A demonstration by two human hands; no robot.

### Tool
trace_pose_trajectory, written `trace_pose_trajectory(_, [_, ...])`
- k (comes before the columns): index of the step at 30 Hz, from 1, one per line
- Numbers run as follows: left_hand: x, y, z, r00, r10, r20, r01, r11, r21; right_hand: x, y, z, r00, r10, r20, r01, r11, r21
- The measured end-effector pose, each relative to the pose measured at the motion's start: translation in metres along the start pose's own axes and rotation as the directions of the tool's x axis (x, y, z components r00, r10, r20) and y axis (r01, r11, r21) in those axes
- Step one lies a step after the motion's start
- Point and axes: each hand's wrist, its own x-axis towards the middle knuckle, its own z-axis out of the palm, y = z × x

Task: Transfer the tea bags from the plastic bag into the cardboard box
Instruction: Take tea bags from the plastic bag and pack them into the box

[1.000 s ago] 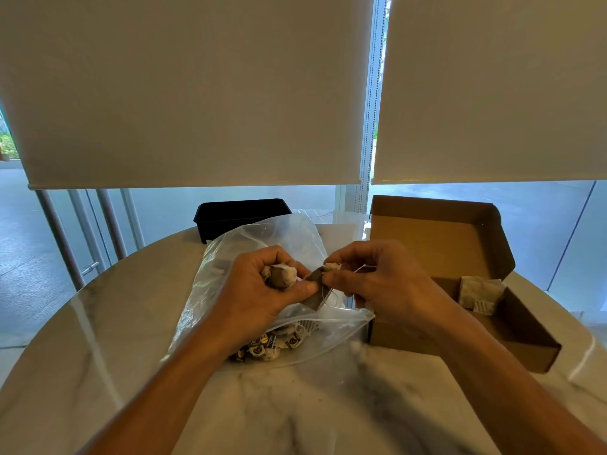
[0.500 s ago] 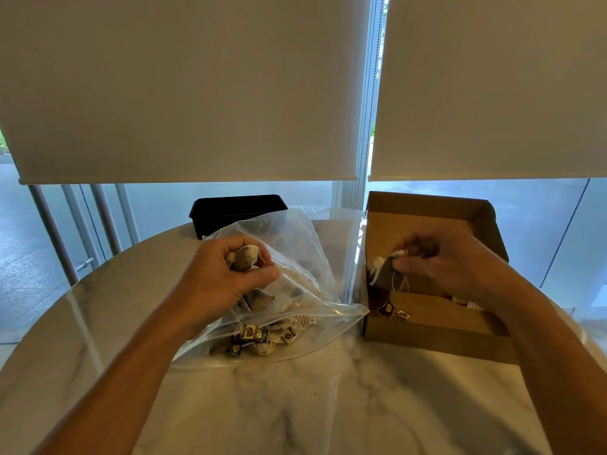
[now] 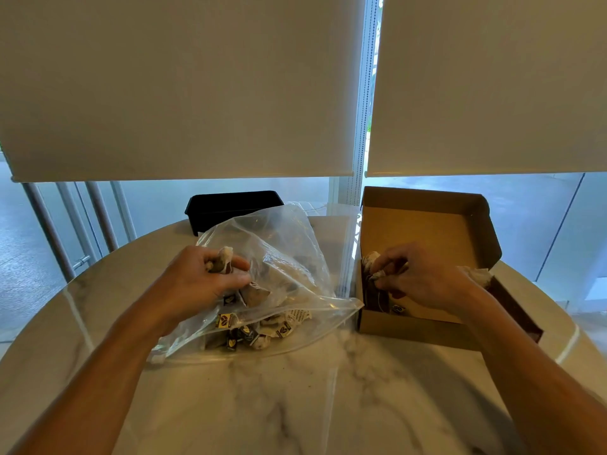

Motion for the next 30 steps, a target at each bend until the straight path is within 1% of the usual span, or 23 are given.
trace_pose_trajectory(7, [-0.001, -0.003, -0.006, 0.983, -0.147, 0.113, 0.136, 0.985, 0.102, 0.002, 0.003, 0.002, 0.999, -0.035, -0.018, 0.035, 0.999, 0.02])
trace_pose_trajectory(11, [-0.001, -0.006, -0.012, 0.976, -0.164, 0.141, 0.141, 0.977, 0.162, 0.003, 0.005, 0.003, 0.999, -0.047, -0.027, 0.048, 0.998, 0.044])
trace_pose_trajectory(15, [0.0, -0.006, -0.012, 0.973, -0.163, 0.164, 0.121, 0.962, 0.243, 0.004, 0.008, 0.003, 0.998, -0.061, -0.025, 0.062, 0.998, 0.022])
trace_pose_trajectory(19, [-0.002, -0.004, -0.012, 0.966, -0.182, 0.182, 0.139, 0.965, 0.224, 0.003, 0.01, -0.006, 0.999, 0.026, -0.025, -0.023, 0.993, 0.116])
trace_pose_trajectory(20, [-0.002, -0.003, -0.012, 0.965, -0.186, 0.186, 0.143, 0.965, 0.221, 0.002, 0.011, -0.008, 0.999, 0.041, -0.007, -0.04, 0.994, 0.104])
trace_pose_trajectory(24, [-0.003, -0.002, -0.011, 0.96, -0.191, 0.203, 0.14, 0.96, 0.241, 0.002, 0.016, -0.006, 0.994, 0.068, 0.089, -0.064, 0.996, -0.056])
trace_pose_trajectory(27, [-0.004, 0.0, -0.01, 0.961, -0.182, 0.209, 0.129, 0.961, 0.245, 0.003, 0.017, 0.002, 0.996, 0.053, 0.074, -0.047, 0.996, -0.075])
trace_pose_trajectory(30, [-0.006, 0.003, -0.008, 0.963, -0.168, 0.213, 0.114, 0.963, 0.246, 0.006, 0.017, 0.007, 0.997, 0.048, 0.063, -0.045, 0.997, -0.058])
